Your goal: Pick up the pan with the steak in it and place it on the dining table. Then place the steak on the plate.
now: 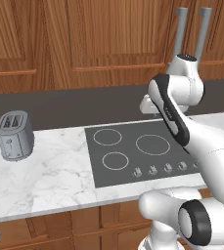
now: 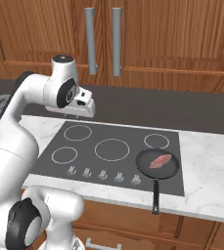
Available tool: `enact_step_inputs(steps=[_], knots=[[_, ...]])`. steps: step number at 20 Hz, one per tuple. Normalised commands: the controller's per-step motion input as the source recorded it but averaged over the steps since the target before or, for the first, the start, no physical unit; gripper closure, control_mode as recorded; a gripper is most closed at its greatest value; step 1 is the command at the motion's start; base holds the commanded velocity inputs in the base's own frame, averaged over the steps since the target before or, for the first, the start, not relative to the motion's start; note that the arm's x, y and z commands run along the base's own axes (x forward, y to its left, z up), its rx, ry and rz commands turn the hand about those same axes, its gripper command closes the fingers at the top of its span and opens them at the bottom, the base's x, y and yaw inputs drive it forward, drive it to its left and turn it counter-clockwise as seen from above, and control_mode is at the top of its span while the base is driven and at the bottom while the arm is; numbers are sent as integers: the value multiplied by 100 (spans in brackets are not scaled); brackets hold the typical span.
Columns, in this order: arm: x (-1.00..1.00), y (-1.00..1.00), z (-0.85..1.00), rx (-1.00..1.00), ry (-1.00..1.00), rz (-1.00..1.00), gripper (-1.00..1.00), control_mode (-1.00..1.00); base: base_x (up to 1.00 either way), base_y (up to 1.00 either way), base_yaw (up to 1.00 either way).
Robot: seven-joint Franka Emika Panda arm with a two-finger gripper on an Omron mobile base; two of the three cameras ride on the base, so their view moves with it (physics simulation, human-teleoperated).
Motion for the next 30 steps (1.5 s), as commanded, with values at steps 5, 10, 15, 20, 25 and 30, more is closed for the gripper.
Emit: enact_step_inputs(steps=[5,10,15,20,25,30], knots=[[-20,-19,0,0,-3,2,-100,-100,0,0,0],[-64,-63,-2,3,-9,0,-100,-100,0,0,0],[-59,-70,-4,0,-8,0,-100,-100,0,0,0],[-37,-75,-14,-2,-3,1,-100,-100,0,0,0],[-23,-76,-21,-5,0,0,-100,-100,0,0,0],[-12,-70,-34,-8,2,0,-100,-100,0,0,0]])
